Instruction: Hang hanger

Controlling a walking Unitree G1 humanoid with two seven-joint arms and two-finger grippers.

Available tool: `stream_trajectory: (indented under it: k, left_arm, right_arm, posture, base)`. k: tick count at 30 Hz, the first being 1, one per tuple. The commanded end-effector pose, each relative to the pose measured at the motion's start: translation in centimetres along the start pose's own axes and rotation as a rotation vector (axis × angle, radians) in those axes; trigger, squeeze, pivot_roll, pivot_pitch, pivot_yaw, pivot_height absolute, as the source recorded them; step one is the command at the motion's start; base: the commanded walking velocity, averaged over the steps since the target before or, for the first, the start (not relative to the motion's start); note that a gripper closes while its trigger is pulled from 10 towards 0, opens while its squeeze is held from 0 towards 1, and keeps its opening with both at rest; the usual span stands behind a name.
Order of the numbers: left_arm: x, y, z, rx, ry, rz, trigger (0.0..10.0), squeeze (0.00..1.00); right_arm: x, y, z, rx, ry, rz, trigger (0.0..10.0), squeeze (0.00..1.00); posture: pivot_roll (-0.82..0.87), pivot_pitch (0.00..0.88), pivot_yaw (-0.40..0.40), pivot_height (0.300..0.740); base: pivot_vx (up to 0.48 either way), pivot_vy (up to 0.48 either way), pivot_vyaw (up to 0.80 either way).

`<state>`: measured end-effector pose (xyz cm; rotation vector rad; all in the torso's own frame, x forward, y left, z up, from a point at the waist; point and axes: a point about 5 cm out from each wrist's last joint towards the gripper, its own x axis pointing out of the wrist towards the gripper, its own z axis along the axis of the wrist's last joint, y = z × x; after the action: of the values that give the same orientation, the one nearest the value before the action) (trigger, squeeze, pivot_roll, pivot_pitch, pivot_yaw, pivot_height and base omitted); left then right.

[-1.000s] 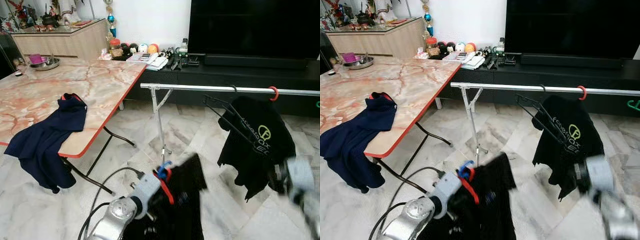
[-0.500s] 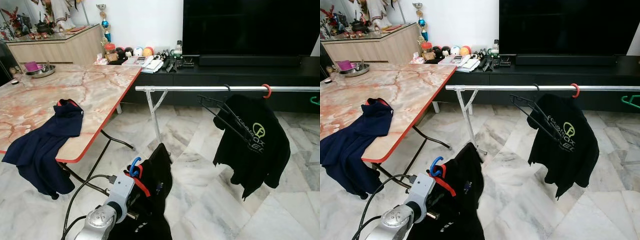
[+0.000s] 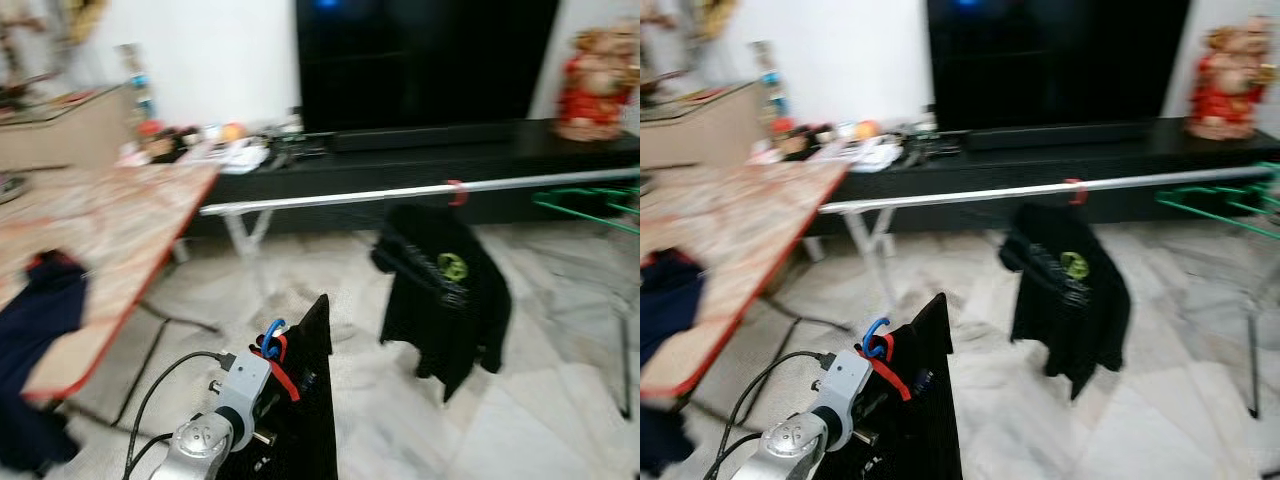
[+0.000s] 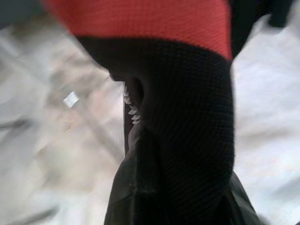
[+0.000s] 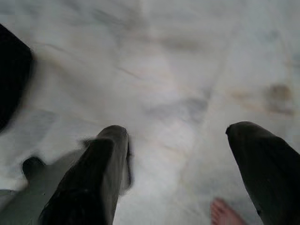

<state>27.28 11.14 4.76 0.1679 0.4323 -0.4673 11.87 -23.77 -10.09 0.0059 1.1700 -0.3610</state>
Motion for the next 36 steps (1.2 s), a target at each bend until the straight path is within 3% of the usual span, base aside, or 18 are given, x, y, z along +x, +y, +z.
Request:
stream_trajectory:
  k: [1,6,17,19,23,27,31,36]
  left_arm:
    - [-0.6,1.6,0.5,0.03,-0.016,0.052,10.0,0.0]
    - [-0.5,1.7,0.7,0.024,-0.018,0.073,10.0,0.0]
    - [0.1,3.2,1.7,-0.015,-0.008,0.233,10.0,0.0]
    - [0.2,4.1,1.6,-0.027,0.021,0.33,10.0,0.0]
    - [0.4,4.7,1.8,-0.025,0.017,0.384,10.0,0.0]
    - [0.7,4.1,1.9,-0.024,0.022,0.321,10.0,0.0]
    - [1.0,2.9,1.8,0.033,0.024,0.204,10.0,0.0]
    - [1.2,2.8,2.4,0.042,-0.003,0.166,10.0,0.0]
  right_arm:
    - [0.0,1.8,1.5,-0.024,-0.051,0.048,10.0,0.0]
    - [0.0,2.3,1.7,-0.038,-0.058,0.075,10.0,0.0]
    - [-0.1,2.9,1.9,-0.081,-0.061,0.135,10.0,0.0]
    - [-0.1,3.0,1.9,-0.086,-0.058,0.141,10.0,0.0]
    - [-0.1,3.1,1.9,-0.086,-0.056,0.153,10.0,0.0]
    - [-0.1,3.2,1.9,-0.086,-0.054,0.163,10.0,0.0]
    - [-0.1,3.1,2.0,-0.088,-0.056,0.166,10.0,0.0]
    - [-0.1,3.1,2.0,-0.088,-0.058,0.167,10.0,0.0]
  posture:
    - [0.09,0.0,0.06,0.74]
    - [0.09,0.0,0.057,0.74]
    - [0.08,0.0,0.055,0.74]
    - [0.08,0.0,0.055,0.74]
    - [0.07,0.0,0.052,0.74]
    - [0.08,0.0,0.052,0.74]
    - [0.08,0.0,0.051,0.74]
    - [0.08,0.0,0.052,0.74]
  base:
    - [0.435,0.0,0.0]
    - [0.439,0.0,0.0]
    - [0.442,0.0,0.0]
    - [0.424,0.0,0.0]
    - [0.187,0.0,0.0]
    - [0.0,0.0,0.0]
    - [0.0,0.0,0.0]
    - [0.0,0.0,0.0]
